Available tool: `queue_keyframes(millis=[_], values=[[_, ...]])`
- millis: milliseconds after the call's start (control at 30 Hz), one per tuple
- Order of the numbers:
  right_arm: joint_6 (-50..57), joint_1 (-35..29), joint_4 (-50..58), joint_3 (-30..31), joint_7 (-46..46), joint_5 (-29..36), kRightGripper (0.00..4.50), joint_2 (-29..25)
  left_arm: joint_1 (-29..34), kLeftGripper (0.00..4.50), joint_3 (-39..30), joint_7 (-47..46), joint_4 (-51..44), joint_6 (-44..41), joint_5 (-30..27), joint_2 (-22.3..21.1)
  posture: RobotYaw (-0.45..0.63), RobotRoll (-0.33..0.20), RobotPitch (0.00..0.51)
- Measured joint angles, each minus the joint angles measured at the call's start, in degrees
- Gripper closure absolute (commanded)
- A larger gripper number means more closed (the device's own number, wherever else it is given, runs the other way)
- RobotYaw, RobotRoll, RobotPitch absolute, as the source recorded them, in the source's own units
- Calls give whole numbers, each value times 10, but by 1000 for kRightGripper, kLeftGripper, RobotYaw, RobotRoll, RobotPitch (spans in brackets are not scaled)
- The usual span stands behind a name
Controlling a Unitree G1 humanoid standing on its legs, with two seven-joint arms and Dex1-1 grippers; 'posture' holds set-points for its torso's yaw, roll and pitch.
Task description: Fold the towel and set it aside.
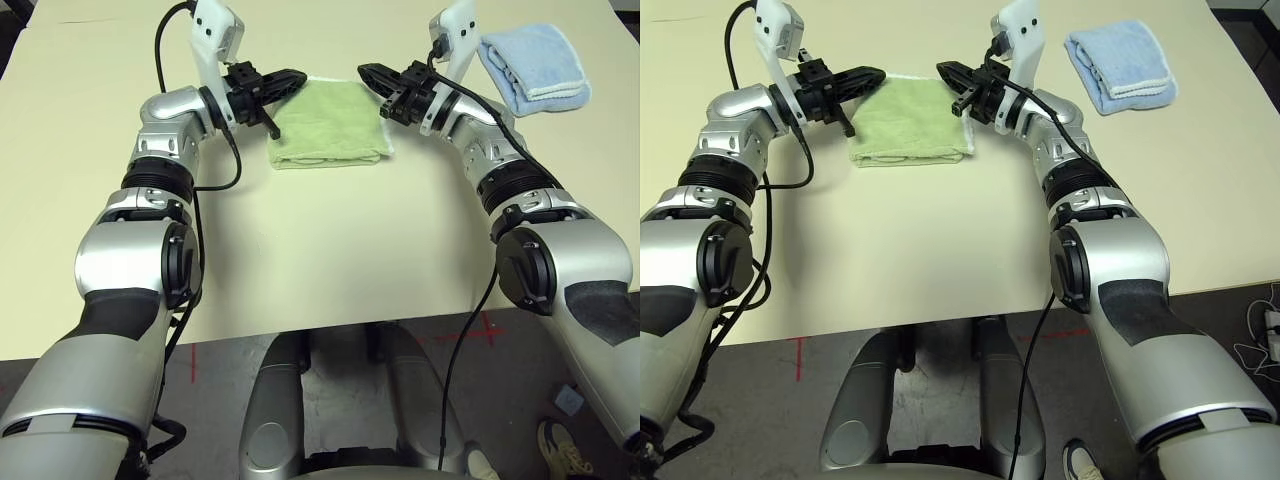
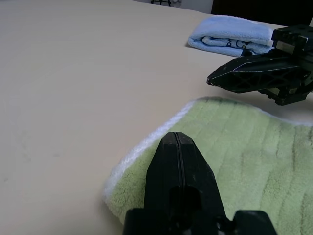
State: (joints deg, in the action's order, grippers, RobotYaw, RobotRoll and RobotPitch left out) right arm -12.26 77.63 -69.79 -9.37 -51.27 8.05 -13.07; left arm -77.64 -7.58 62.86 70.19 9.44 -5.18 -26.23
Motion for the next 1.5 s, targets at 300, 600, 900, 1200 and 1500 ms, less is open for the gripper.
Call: queue_keyframes(millis=[300, 600, 900, 1200, 1500], values=[[0, 7, -11, 20, 28, -26, 4500, 24, 17, 4473, 19, -1, -17, -6, 10, 0, 33, 0, 454], [9, -16, -24, 38, 73, -60, 4500, 26, 42, 4473, 34, -95, -8, -30, 33, 0, 25, 0, 448], [5, -18, -23, 15, 26, -39, 4500, -8, 43, 4473, 21, -65, -9, -35, 16, -12, 7, 0, 407], [51, -49, 92, -52, -192, 86, 4500, -91, 90, 4473, -22, 100, -169, -120, -83, -50, -12, 0, 367], [81, -212, 248, -19, -288, 107, 4500, -161, 200, 3902, -19, 131, -339, -187, -115, -100, -6, 0, 355]])
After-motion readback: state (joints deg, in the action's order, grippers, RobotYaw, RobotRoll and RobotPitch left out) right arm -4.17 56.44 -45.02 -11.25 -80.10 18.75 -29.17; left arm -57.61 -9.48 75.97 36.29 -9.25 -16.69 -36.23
